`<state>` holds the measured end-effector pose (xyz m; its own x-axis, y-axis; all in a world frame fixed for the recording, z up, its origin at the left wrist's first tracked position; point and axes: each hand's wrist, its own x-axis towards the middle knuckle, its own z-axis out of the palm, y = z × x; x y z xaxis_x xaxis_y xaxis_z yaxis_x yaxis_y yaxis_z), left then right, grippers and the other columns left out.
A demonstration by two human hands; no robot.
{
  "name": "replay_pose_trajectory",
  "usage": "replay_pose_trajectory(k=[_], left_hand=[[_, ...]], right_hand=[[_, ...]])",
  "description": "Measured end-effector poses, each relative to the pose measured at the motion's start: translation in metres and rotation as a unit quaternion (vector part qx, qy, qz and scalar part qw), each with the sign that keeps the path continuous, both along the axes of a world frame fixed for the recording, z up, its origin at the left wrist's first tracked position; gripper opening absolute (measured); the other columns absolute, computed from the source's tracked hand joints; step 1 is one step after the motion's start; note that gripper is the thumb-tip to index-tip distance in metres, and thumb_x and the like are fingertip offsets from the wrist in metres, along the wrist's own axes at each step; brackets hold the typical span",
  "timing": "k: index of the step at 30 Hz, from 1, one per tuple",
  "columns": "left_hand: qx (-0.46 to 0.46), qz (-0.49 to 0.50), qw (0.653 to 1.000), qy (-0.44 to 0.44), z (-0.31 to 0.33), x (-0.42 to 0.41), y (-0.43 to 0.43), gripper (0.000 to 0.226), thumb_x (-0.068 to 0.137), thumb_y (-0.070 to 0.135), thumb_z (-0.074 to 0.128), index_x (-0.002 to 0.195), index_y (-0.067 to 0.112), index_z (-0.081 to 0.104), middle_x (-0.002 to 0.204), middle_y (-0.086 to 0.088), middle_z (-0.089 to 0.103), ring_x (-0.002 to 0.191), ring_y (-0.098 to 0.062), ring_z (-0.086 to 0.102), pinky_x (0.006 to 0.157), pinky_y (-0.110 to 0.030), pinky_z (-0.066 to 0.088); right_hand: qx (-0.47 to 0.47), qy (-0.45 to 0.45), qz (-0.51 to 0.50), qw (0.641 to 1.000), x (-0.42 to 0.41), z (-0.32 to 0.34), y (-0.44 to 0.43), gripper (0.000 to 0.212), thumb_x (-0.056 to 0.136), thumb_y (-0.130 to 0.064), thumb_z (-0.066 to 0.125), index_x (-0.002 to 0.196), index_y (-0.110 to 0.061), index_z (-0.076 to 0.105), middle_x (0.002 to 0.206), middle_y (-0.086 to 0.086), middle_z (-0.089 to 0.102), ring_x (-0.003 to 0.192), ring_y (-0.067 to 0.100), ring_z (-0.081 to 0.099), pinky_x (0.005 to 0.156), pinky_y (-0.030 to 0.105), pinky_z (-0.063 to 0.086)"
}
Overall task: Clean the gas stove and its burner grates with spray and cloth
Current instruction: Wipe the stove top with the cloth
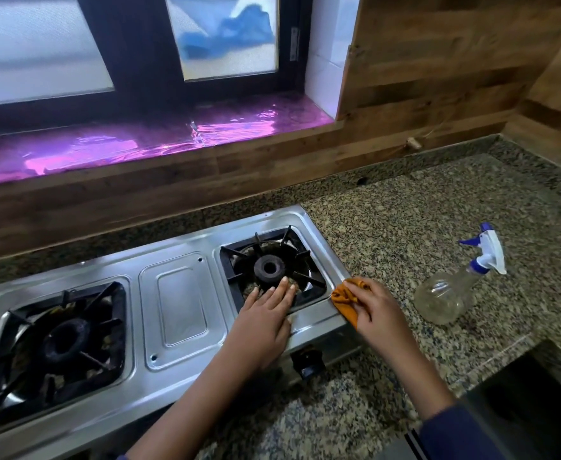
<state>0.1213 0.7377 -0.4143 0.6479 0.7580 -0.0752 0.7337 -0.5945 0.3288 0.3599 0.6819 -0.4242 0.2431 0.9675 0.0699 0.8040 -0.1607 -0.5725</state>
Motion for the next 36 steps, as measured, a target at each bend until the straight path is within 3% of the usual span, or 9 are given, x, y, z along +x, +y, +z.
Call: replay_pose_trajectory(k=[5,9,14,18,21,25,26,30,36], left_hand=[[0.018,0.0,1.0,-0.002,0.002,-0.001,-0.003,0.06,0.103,0.035,0.028,0.156,0.024,0.003,0.163,0.005,-0.003,0.15,-0.011,0.008,0.121,-0.034,-0.003],[0.008,-0.011,1.0,-0.013,0.006,-0.003,0.0,0.061,0.103,0.03,0.033,0.156,0.022,0.005,0.163,0.003,-0.002,0.15,-0.011,0.009,0.121,-0.034,-0.001],[-0.042,-0.027,0.997,-0.058,0.005,-0.009,0.003,0.057,0.104,0.028,0.03,0.156,0.02,0.007,0.163,0.005,-0.001,0.149,-0.008,0.007,0.12,-0.034,-0.006],[-0.091,-0.043,0.99,-0.096,0.004,-0.015,0.01,0.054,0.106,0.029,0.029,0.156,0.019,0.012,0.163,0.003,0.002,0.149,-0.008,0.005,0.117,-0.03,-0.009],[-0.096,-0.055,0.988,-0.103,0.0,-0.018,0.012,0.053,0.106,0.03,0.029,0.156,0.019,0.014,0.163,0.003,0.003,0.149,-0.009,0.003,0.116,-0.029,-0.01],[-0.089,-0.058,0.989,-0.106,-0.003,-0.019,0.014,0.054,0.105,0.029,0.03,0.156,0.019,0.015,0.163,0.002,0.003,0.15,-0.01,0.004,0.115,-0.028,-0.011],[-0.086,-0.061,0.989,-0.104,-0.003,-0.018,0.015,0.054,0.105,0.029,0.031,0.156,0.019,0.015,0.163,0.002,0.003,0.15,-0.011,0.005,0.115,-0.028,-0.011],[-0.078,-0.062,0.99,-0.105,-0.006,-0.018,0.015,0.054,0.105,0.027,0.032,0.156,0.019,0.016,0.163,0.001,0.004,0.15,-0.013,0.007,0.116,-0.029,-0.009],[-0.064,-0.062,0.99,-0.107,-0.008,-0.018,0.015,0.055,0.104,0.025,0.034,0.156,0.017,0.017,0.163,-0.001,0.006,0.15,-0.015,0.01,0.118,-0.032,-0.006]], right_hand=[[0.005,-0.039,0.02,0.999,-0.011,0.002,0.074,0.041,0.093,-0.012,0.057,0.134,-0.018,0.058,0.143,0.007,0.047,0.128,0.029,0.044,0.109,0.044,0.041],[-0.004,-0.029,0.031,0.999,-0.012,0.002,0.102,0.042,0.093,-0.009,0.056,0.134,-0.016,0.058,0.142,0.009,0.047,0.129,0.03,0.044,0.11,0.044,0.038],[0.011,0.002,-0.009,1.0,-0.01,0.001,0.036,0.043,0.093,-0.005,0.055,0.133,-0.019,0.058,0.14,0.002,0.046,0.127,0.024,0.043,0.11,0.038,0.04],[0.078,0.076,-0.119,0.987,-0.019,-0.011,-0.037,0.043,0.093,-0.006,0.058,0.134,-0.02,0.057,0.143,0.002,0.045,0.13,0.023,0.045,0.107,0.042,0.044],[0.124,0.101,-0.165,0.973,-0.046,-0.025,-0.052,0.045,0.093,-0.007,0.06,0.136,-0.018,0.055,0.144,0.004,0.043,0.131,0.02,0.044,0.108,0.037,0.043],[0.181,0.092,-0.187,0.961,-0.084,-0.039,-0.061,0.045,0.092,-0.006,0.063,0.136,-0.01,0.055,0.139,0.006,0.043,0.129,0.014,0.04,0.106,0.009,0.033],[0.187,0.081,-0.199,0.959,-0.086,-0.042,-0.065,0.045,0.09,-0.006,0.065,0.134,-0.01,0.056,0.135,0.005,0.046,0.126,0.013,0.041,0.103,0.008,0.033],[0.155,0.046,-0.224,0.961,-0.072,-0.05,-0.072,0.043,0.081,0.001,0.068,0.12,-0.012,0.056,0.117,0.004,0.052,0.111,0.02,0.047,0.094,0.038,0.046],[0.16,0.193,-0.359,0.899,-0.044,-0.032,-0.047,0.039,0.089,-0.006,0.064,0.124,-0.014,0.05,0.123,0.004,0.052,0.11,0.019,0.055,0.089,0.025,0.048]])
